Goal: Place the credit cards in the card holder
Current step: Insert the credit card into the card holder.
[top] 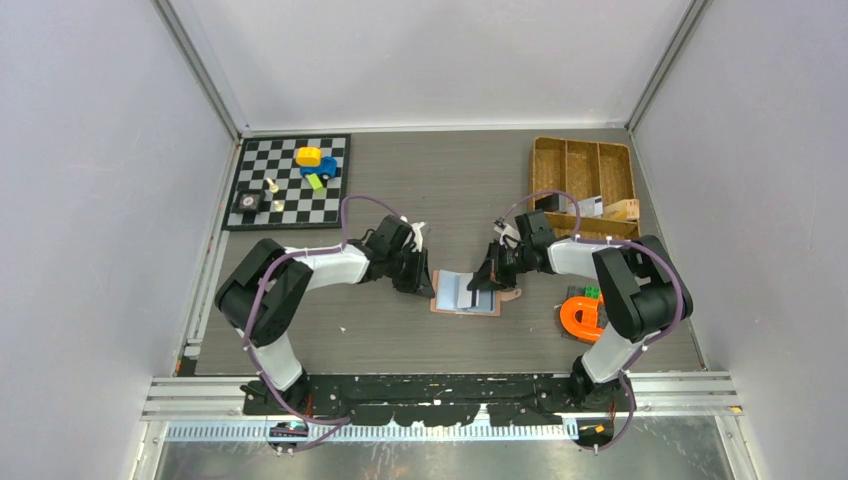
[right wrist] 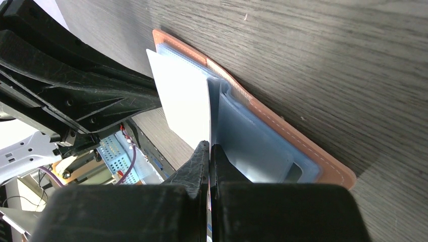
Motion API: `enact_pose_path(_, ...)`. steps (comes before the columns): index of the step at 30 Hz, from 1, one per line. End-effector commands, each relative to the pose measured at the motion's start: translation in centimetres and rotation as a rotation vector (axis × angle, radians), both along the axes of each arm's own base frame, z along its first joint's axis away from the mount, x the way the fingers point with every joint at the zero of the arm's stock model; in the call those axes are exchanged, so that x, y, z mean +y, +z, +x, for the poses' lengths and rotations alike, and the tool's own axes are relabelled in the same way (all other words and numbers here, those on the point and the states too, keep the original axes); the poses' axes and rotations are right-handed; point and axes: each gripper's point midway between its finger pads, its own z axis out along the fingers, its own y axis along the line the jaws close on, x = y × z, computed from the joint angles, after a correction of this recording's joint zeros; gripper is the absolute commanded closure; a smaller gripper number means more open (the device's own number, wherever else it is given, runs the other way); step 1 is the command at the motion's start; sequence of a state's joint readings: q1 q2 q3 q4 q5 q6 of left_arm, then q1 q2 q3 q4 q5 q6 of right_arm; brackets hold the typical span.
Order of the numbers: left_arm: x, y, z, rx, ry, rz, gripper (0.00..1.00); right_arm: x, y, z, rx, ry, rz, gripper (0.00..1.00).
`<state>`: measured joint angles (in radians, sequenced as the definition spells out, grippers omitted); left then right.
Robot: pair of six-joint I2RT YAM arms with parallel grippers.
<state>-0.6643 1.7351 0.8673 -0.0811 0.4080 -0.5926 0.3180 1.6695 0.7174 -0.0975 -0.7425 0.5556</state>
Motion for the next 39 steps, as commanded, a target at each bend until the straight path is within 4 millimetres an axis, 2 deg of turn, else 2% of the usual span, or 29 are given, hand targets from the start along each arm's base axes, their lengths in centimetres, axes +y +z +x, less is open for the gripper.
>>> enact_pose_path(1,2.2,-3.4,-0.7,0.025,0.003,0.141,0.88,0.2,-0.9,-0.1,0.000,0.006,-0.010,0.99)
enact_pose_path(8,2.4,-3.9,-0.7,0.034,0.005,0.161,0.94,0.0,-1.4,-0.1,0.012,-0.002,-0.028,1.00)
enact_pose_path(11,2.7,-4.1,-0.6,0.029,0.002,0.180,1.00,-0.5,-1.6,-0.1,0.007,-0.002,-0.064,1.00)
enact_pose_path(20,3.7,-4.5,-0.5,0.016,-0.004,0.241,1.00,-2.1,-2.9,0.2,0.014,-0.020,-0.193,1.00)
enact_pose_path(23,3.9,-4.6,-0.5,0.015,-0.005,0.256,1.00,-2.4,-2.6,0.2,0.008,-0.020,-0.209,1.00)
enact_pose_path(39,4.2,-4.6,-0.5,0.009,-0.011,0.263,1.00,-2.3,-2.4,0.0,0.010,-0.001,-0.206,1.00)
